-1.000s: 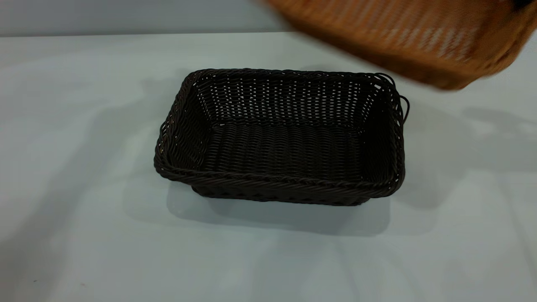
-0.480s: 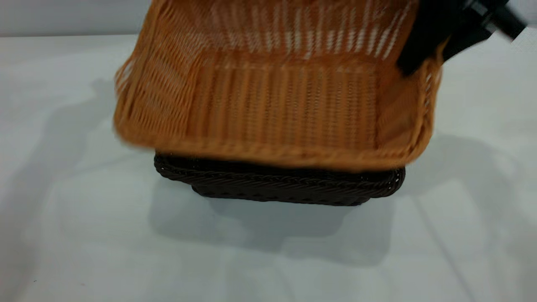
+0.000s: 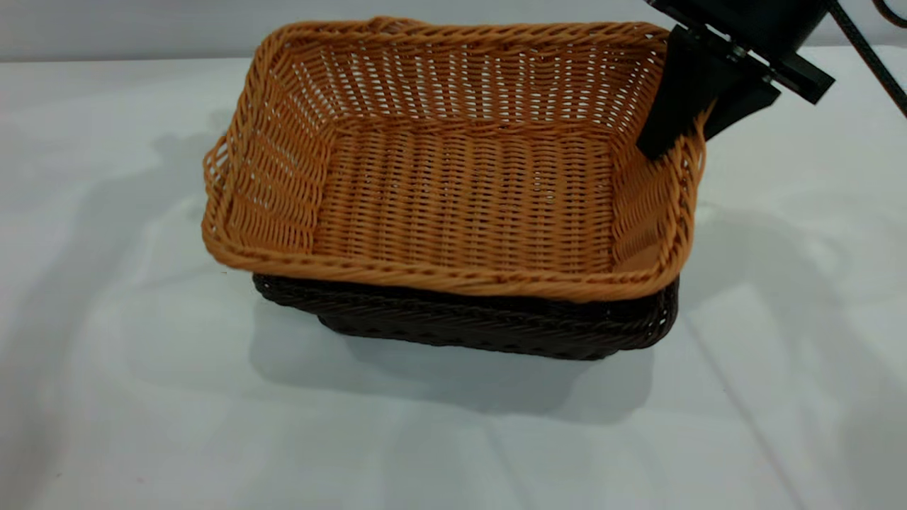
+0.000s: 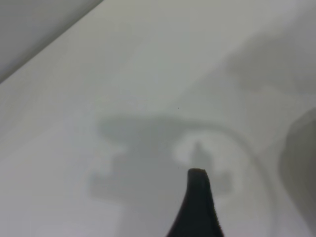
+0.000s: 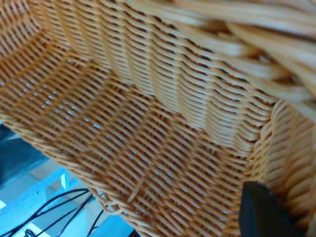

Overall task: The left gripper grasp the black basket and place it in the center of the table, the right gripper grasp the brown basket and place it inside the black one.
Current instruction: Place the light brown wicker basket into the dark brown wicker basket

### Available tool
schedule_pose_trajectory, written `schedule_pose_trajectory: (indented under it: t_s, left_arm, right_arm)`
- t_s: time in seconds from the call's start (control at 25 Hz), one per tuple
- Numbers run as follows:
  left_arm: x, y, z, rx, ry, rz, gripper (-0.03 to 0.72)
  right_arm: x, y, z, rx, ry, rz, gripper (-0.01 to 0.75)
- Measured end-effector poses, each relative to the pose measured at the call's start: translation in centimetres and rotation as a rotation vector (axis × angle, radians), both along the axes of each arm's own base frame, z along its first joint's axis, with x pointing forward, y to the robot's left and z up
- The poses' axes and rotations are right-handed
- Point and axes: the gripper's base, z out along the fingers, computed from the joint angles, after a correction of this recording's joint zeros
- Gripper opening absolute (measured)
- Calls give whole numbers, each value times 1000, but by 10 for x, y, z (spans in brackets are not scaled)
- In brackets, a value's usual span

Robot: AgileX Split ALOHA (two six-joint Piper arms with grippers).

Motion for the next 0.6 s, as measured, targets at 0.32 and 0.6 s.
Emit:
schedule_pose_trajectory:
  t_s: [0.32,0.6]
  left_arm:
    - [0,0,0,0,2,0,531]
    - [0,0,0,0,2,0,531]
  right_arm:
    - [3,-3,-13,-62,65,-89,128]
    - [4,-6,-15,-93,34,-56,491]
